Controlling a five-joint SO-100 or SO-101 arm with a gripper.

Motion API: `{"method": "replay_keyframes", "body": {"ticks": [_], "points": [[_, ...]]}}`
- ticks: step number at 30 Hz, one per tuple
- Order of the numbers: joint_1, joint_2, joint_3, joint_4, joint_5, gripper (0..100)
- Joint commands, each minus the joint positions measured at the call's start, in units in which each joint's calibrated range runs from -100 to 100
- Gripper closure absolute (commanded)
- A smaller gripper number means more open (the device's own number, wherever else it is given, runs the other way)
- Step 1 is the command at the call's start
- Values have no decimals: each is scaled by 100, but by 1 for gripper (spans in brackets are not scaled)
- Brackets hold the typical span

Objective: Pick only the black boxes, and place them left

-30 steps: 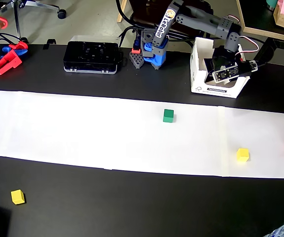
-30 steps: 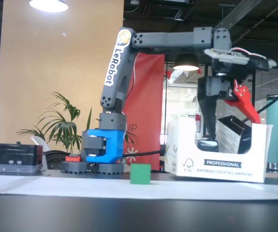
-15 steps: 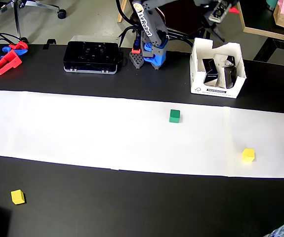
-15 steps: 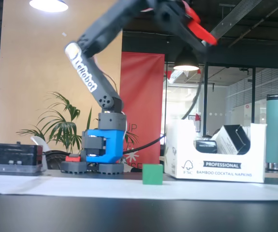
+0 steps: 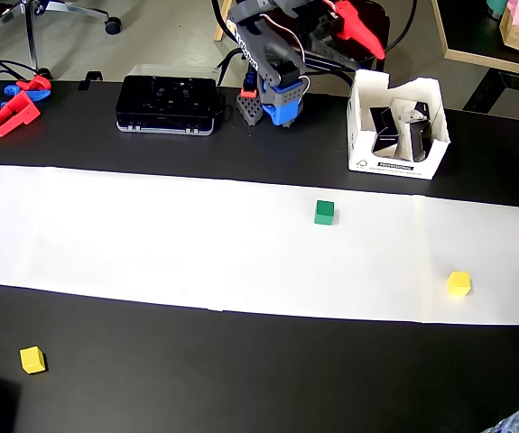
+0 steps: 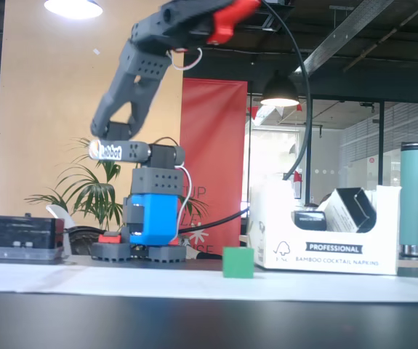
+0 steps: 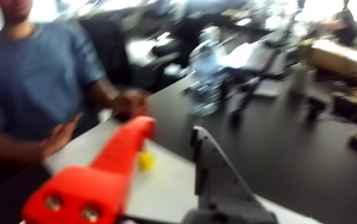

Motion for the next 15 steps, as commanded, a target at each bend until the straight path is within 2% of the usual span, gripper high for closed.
{"method": "replay_keyframes", "body": {"ticks": [1,8,15], "points": [[1588,-488,481,-622,26,100],[3606,-1120,2200,-606,26,100],[3918,-1310,4124,-614,26,100]]}}
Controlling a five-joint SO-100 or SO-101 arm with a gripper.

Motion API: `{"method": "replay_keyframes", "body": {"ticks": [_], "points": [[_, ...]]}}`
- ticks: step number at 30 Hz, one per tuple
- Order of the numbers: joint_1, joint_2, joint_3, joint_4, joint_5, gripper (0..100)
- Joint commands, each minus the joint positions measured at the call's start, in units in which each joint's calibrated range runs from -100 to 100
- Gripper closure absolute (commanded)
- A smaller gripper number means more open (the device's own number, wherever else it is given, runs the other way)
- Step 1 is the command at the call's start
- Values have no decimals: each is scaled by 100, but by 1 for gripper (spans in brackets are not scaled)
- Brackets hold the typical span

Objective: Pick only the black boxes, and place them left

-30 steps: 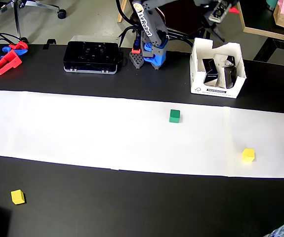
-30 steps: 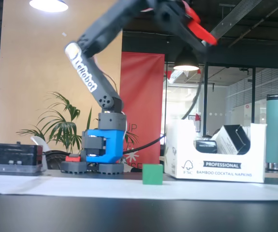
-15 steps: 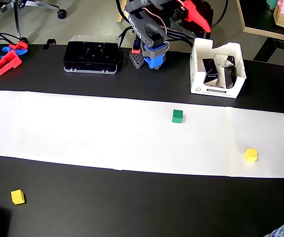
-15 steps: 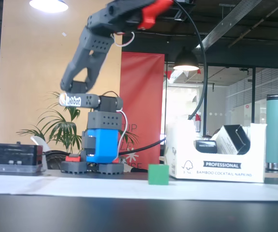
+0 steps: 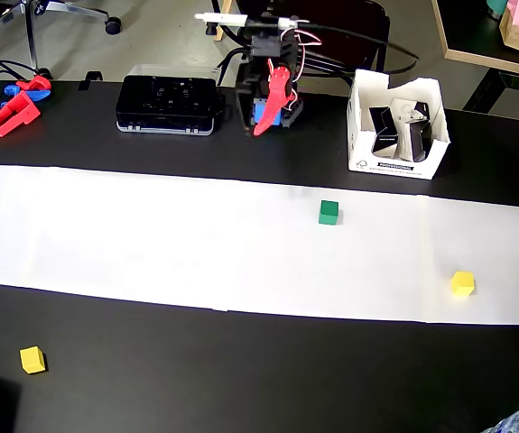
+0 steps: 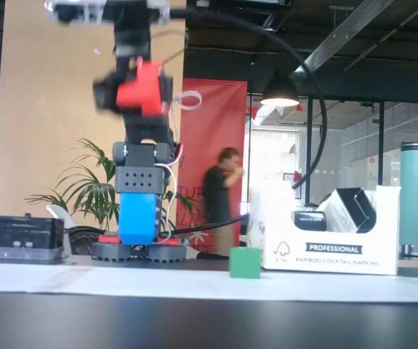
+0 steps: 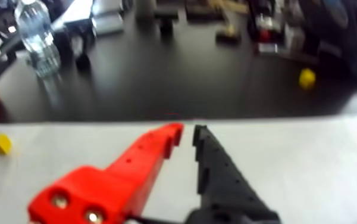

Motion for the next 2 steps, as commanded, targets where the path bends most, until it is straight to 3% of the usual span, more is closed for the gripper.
{"method": "replay_keyframes", "body": {"ticks": [1,2], "points": [[152,-79,895,-191,26,100],[152,-79,1134,-191,31,100]]}}
